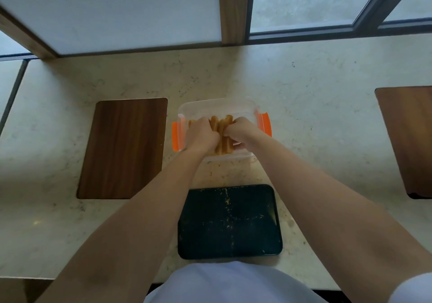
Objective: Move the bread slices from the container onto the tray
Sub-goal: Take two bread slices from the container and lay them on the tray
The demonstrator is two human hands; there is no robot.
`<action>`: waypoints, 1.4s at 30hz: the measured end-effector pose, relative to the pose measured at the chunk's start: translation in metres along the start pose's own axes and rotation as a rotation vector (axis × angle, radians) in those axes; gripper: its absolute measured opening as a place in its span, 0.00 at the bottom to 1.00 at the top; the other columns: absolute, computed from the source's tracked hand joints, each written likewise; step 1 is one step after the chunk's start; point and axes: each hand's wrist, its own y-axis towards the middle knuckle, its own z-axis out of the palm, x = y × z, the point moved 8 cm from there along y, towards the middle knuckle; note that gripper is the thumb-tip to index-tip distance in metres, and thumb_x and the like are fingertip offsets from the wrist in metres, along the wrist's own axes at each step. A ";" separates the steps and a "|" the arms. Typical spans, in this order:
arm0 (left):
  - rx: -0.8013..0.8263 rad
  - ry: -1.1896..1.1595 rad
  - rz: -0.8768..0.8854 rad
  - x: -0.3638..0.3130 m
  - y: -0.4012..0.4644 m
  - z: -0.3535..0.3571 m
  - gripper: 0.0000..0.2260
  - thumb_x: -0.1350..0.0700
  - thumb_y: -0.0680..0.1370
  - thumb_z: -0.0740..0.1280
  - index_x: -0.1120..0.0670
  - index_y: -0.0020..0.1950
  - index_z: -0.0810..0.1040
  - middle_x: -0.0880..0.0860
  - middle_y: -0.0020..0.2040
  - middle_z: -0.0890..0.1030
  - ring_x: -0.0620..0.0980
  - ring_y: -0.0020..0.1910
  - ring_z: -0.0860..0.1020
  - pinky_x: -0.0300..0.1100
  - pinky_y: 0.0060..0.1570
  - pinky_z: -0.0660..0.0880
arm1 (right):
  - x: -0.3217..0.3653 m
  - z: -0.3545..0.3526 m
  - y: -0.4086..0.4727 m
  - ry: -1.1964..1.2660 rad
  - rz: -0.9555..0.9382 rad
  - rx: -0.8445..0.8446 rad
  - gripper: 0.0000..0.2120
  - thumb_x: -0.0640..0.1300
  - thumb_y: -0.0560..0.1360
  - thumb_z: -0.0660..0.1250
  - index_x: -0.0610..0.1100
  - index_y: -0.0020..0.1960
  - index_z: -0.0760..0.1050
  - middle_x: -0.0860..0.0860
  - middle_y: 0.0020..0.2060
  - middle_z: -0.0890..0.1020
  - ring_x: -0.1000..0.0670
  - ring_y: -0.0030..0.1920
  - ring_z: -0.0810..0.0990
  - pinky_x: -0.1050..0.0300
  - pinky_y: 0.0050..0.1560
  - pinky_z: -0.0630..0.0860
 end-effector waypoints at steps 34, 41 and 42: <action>-0.101 -1.212 -0.627 0.232 -0.216 0.012 0.13 0.61 0.78 0.67 0.50 0.61 0.76 0.55 0.60 0.79 0.57 0.57 0.79 0.55 0.50 0.80 | -0.149 0.091 -0.135 0.829 0.298 0.178 0.22 0.33 0.76 0.66 0.41 0.68 0.66 0.39 0.57 0.80 0.41 0.50 0.85 0.44 0.46 0.85; -0.129 -1.437 -0.721 0.267 -0.236 0.024 0.19 0.61 0.76 0.68 0.54 0.67 0.75 0.56 0.62 0.79 0.59 0.58 0.79 0.51 0.43 0.80 | -0.165 0.129 -0.140 0.897 0.404 0.053 0.13 0.40 0.76 0.71 0.40 0.59 0.75 0.43 0.46 0.78 0.49 0.38 0.79 0.56 0.35 0.79; -0.136 -1.451 -0.723 0.268 -0.237 0.023 0.19 0.62 0.76 0.68 0.54 0.66 0.75 0.56 0.62 0.79 0.59 0.58 0.79 0.51 0.43 0.80 | -0.165 0.133 -0.141 0.905 0.406 0.051 0.11 0.39 0.76 0.71 0.39 0.57 0.76 0.42 0.47 0.79 0.47 0.42 0.80 0.55 0.39 0.80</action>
